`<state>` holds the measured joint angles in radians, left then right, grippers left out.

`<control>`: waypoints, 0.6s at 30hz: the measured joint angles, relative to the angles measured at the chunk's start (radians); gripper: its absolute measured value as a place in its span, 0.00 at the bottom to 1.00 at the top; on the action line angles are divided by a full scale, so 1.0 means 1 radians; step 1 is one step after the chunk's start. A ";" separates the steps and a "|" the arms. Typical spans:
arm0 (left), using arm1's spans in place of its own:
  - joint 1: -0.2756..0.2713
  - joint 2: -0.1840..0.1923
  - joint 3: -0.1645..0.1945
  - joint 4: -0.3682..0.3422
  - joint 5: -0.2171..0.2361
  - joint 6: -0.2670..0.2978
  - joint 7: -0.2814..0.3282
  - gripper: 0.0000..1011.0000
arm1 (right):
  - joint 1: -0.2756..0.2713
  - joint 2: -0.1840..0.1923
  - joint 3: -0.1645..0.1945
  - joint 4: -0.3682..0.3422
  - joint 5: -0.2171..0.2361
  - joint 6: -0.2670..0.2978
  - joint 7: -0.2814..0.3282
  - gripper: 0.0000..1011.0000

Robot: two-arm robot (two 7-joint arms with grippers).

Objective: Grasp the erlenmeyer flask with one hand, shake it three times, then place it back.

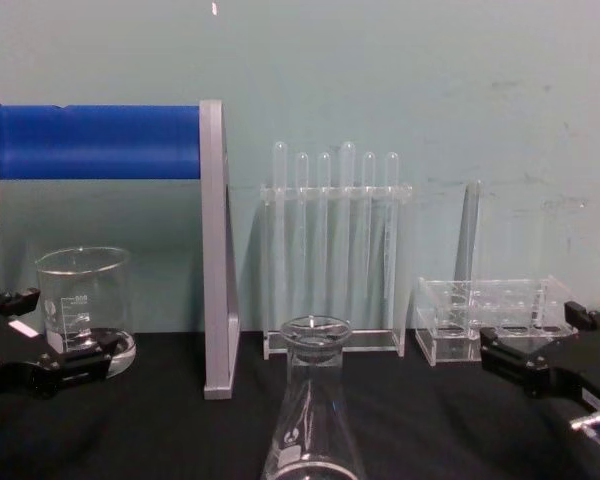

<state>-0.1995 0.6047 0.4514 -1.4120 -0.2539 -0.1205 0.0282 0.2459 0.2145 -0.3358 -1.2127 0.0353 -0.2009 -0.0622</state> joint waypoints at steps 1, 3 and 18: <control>0.000 0.000 0.000 0.000 0.000 0.000 0.000 0.99 | 0.000 0.000 0.000 0.000 0.000 0.000 -0.001 0.99; 0.000 0.000 0.000 0.000 0.000 0.000 0.000 0.99 | 0.000 0.000 0.000 -0.001 0.000 -0.001 -0.001 0.99; 0.000 0.000 0.000 0.000 0.000 0.000 0.000 0.99 | -0.001 0.001 -0.001 -0.002 0.002 -0.003 -0.004 0.99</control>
<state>-0.1995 0.6047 0.4514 -1.4119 -0.2539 -0.1205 0.0283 0.2452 0.2159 -0.3373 -1.2148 0.0371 -0.2037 -0.0660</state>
